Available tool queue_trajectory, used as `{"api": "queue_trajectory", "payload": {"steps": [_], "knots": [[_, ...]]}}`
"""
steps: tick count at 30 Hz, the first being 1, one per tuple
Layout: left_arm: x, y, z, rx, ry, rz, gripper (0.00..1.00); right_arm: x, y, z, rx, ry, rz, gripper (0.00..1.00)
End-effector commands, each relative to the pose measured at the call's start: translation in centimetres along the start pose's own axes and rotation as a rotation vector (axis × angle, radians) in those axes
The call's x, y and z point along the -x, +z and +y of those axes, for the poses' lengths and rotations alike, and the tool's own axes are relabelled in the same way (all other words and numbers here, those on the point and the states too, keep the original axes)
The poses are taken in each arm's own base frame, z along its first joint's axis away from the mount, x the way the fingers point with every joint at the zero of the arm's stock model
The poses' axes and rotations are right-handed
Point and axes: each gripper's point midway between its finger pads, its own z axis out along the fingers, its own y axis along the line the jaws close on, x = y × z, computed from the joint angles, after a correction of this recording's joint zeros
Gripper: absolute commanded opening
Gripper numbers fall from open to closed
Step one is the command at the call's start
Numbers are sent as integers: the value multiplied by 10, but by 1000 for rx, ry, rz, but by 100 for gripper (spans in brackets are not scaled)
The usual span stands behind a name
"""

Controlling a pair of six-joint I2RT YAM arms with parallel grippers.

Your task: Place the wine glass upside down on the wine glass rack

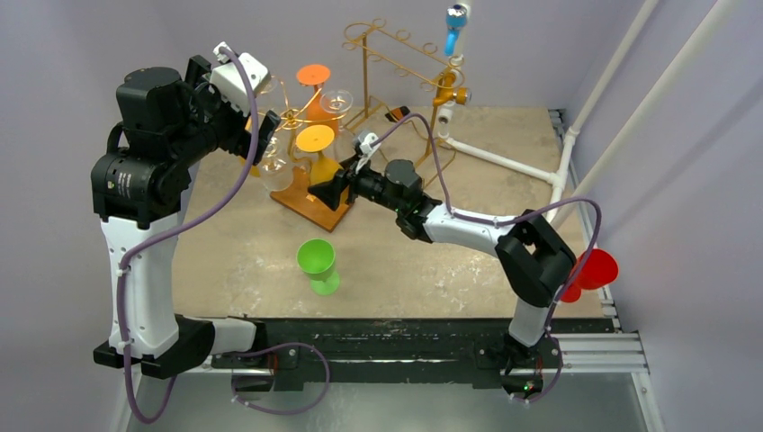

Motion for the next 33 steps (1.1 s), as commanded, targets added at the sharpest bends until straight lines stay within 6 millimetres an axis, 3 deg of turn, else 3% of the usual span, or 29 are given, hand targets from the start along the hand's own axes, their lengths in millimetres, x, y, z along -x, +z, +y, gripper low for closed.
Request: {"api": "queue_trajectory", "payload": {"steps": [1,7,10,11,18,22,26,30,33], "knots": [[7,-1,7,35,10,-28,100,18,5,1,2,66,-101,44],[8,-2,9,42,16,-32,100,2,1,-7,-43,124,-81,69],[7,-1,8,40,15,-29,100,4,-6,-8,-58,122,-87,96],[7,-1,8,39,15,-28,100,4,-8,-7,-60,120,-84,99],[4,2,7,31,5,-14,100,15,-44,-9,-129,89,-27,99],[-1,6,1,3,-9,2,100,35,-73,-25,-227,87,19,99],[-5,10,-3,-13,-25,19,100,66,-106,-56,-377,126,32,99],[-10,14,-5,-18,-54,41,100,99,-142,-103,-610,143,18,98],[-13,15,-7,-26,-68,51,100,121,-165,-126,-767,118,18,93]]}}
